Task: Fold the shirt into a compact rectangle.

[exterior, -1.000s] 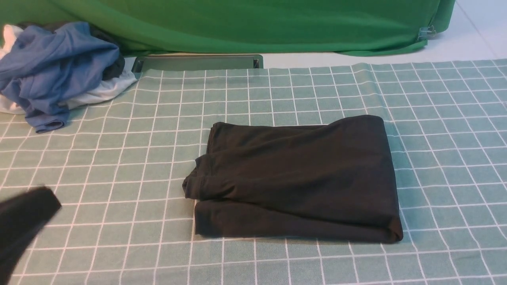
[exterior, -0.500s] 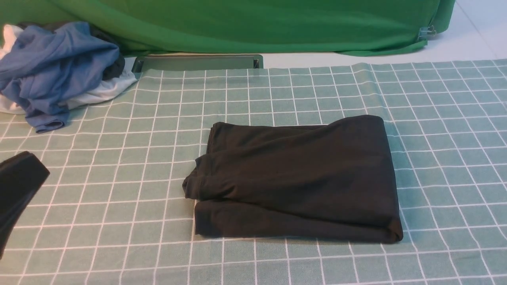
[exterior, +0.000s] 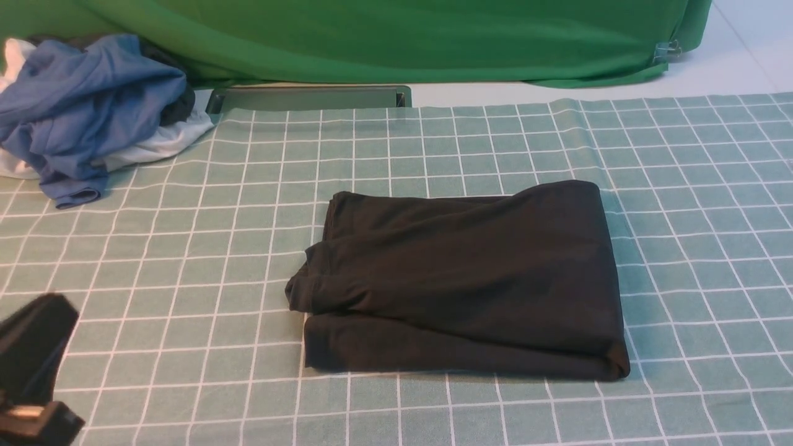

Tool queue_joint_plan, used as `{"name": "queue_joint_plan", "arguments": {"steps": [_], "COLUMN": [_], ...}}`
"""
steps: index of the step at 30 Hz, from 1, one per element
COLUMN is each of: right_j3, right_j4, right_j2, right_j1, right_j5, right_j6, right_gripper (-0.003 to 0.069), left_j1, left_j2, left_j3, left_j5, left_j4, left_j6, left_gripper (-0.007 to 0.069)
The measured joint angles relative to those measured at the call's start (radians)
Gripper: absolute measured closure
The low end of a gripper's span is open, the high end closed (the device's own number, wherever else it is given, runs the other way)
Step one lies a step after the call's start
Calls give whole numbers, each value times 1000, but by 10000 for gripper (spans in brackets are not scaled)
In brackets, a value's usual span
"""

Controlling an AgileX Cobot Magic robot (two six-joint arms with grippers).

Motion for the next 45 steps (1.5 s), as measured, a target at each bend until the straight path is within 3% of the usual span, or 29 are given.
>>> {"name": "queue_joint_plan", "arguments": {"steps": [8, 16, 23, 45], "right_j3": [0, 0, 0, 0], "right_j4": [0, 0, 0, 0], "right_j2": [0, 0, 0, 0], "right_j1": [0, 0, 0, 0], "right_j5": [0, 0, 0, 0], "right_j6": [0, 0, 1, 1], "right_gripper": [420, 420, 420, 420], "left_j1": [181, 175, 111, 110], "left_j2": [-168, -171, -171, -171], "left_j3": [124, 124, 124, 124], "left_j5": [94, 154, 162, 162], "left_j4": [0, 2, 8, 19], "left_j6": [-56, -56, -49, -48], "left_gripper": [610, 610, 610, 608]}}
